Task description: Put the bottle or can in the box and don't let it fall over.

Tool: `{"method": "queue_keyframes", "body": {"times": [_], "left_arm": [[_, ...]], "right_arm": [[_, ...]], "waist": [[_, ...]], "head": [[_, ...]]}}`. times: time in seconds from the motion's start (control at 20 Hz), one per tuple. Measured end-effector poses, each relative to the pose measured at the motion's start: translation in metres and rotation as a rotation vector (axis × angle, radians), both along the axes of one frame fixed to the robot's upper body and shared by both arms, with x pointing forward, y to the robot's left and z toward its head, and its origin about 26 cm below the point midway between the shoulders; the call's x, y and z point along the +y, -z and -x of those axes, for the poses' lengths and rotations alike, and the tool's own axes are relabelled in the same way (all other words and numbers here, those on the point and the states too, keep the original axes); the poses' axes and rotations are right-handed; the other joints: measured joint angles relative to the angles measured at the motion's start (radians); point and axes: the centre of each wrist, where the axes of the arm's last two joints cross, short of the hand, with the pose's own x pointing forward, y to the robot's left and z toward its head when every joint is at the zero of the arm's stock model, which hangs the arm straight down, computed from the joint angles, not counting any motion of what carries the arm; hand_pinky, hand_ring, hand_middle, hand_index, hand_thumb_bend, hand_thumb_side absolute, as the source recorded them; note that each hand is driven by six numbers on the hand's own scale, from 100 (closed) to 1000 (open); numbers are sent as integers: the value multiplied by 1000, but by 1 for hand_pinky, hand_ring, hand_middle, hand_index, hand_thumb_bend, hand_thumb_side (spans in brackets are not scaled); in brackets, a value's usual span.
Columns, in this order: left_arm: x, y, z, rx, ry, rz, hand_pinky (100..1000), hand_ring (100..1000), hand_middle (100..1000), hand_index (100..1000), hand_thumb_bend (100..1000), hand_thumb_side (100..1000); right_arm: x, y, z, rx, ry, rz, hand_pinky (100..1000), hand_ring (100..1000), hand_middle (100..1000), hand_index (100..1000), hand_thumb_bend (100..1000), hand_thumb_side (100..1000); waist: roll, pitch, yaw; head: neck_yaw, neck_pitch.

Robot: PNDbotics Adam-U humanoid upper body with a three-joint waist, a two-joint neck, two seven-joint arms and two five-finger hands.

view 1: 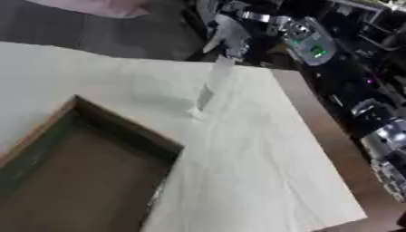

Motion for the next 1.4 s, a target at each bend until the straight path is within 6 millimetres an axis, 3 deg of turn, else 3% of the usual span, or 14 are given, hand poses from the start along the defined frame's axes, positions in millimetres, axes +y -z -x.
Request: {"method": "queue_keyframes", "body": {"times": [0.2,0.75,1.15,1.4], "left_arm": [[0,0,0,0,0,0,584,749,667,899,117,777],[0,0,0,2,4,-2,586,750,665,899,119,778],[-1,-1,-1,-1,6,-2,587,751,665,899,120,779],[-1,-2,-1,-2,9,-3,586,751,662,899,121,779]], "right_arm": [[1,-1,0,-7,-6,-7,102,939,425,614,100,118],[1,0,1,-6,-16,-27,100,921,401,591,100,100],[0,1,1,-1,-17,-30,100,935,416,606,241,100],[-2,0,2,-4,-13,-26,100,910,380,560,243,100]], "waist": [[0,2,1],[0,5,2],[0,8,2],[0,11,2]], "head": [[-2,0],[-6,-1],[-10,-3],[-12,-3]]}}
